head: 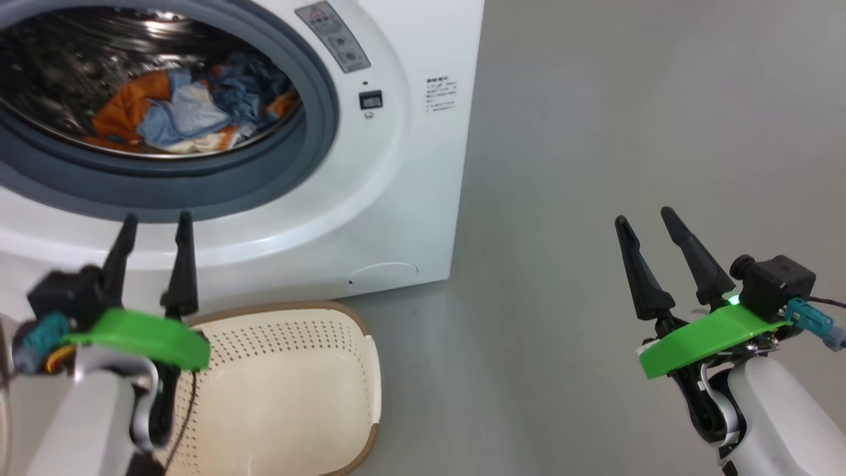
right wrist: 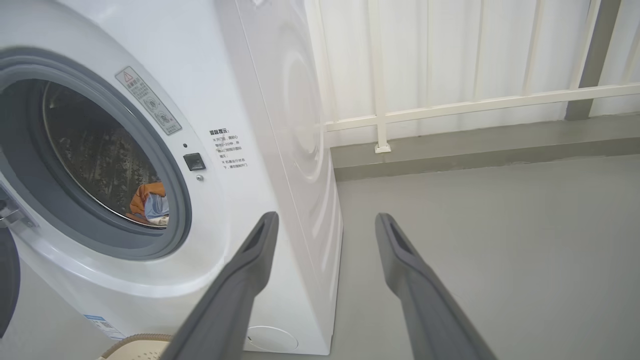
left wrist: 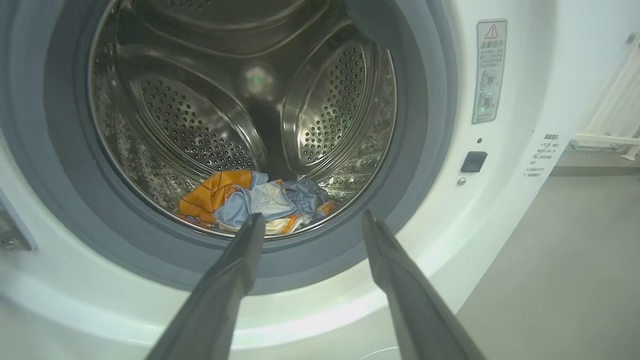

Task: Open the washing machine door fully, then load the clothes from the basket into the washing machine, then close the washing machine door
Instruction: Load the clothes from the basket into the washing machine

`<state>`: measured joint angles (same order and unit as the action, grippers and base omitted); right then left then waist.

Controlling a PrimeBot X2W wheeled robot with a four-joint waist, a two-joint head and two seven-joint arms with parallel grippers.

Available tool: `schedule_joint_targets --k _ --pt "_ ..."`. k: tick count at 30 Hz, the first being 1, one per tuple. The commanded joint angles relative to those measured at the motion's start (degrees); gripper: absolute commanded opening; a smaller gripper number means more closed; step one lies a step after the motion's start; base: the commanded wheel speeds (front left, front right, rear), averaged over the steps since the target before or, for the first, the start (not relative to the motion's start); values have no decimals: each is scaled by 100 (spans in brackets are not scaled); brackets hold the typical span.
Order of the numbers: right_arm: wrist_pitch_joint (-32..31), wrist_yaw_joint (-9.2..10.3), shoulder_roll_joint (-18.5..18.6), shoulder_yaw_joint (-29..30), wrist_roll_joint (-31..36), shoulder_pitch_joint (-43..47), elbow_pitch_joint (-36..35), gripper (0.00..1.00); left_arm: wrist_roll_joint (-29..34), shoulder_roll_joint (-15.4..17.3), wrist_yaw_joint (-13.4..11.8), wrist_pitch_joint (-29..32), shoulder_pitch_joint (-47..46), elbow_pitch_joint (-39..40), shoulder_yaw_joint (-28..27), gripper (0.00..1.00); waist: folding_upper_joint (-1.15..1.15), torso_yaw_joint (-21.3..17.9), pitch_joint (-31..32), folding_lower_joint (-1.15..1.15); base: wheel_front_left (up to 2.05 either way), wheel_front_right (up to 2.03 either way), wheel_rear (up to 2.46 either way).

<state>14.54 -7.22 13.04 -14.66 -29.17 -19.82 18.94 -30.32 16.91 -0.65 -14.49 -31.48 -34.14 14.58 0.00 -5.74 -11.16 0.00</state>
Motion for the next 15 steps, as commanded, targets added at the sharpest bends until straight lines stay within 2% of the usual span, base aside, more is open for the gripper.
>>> schedule_joint_targets --k 1,8,15 --pt "46 -26 77 -67 -45 111 -119 100 82 178 -153 -50 342 560 -258 100 0 155 239 0 0 0 0" --pt "46 -26 57 -73 -42 222 -106 100 94 69 -488 -50 1496 1778 -468 100 0 192 431 0 0 0 0" --pt "46 -26 85 -51 -38 288 -98 100 115 -6 -668 -51 2048 2281 -580 100 0 243 510 0 0 0 0"
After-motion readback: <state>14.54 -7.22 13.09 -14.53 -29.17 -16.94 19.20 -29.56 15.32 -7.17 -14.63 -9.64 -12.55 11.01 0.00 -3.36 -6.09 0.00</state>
